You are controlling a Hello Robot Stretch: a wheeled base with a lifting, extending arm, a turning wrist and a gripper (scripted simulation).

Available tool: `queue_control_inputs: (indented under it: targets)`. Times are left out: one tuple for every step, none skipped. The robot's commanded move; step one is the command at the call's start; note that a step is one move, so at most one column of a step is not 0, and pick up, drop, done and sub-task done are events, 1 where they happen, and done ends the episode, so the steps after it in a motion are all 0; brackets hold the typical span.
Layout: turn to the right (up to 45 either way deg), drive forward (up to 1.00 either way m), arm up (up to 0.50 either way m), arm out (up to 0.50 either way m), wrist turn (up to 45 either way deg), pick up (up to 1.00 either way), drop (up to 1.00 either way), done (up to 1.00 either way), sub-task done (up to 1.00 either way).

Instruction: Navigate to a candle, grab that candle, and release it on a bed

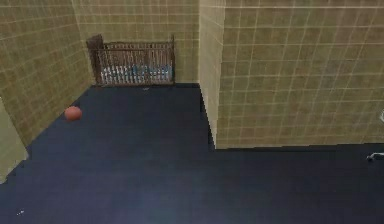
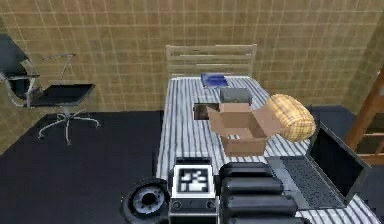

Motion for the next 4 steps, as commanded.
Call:
queue_control_inputs:
  targets:
    - [3.0, 0.00, 0.00, 0.00, 0.0, 0.00, 0.00, 0.00, 0.00]
    - [0.0, 0.20, 0.00, 0.00, 0.0, 0.00, 0.00, 0.00, 0.00]
    - [36.0, 0.00, 0.00, 0.00, 0.0, 0.00, 0.00, 0.00, 0.00]
    - [0.0, 0.40, 0.00, 0.00, 0.0, 0.00, 0.00, 0.00, 0.00]
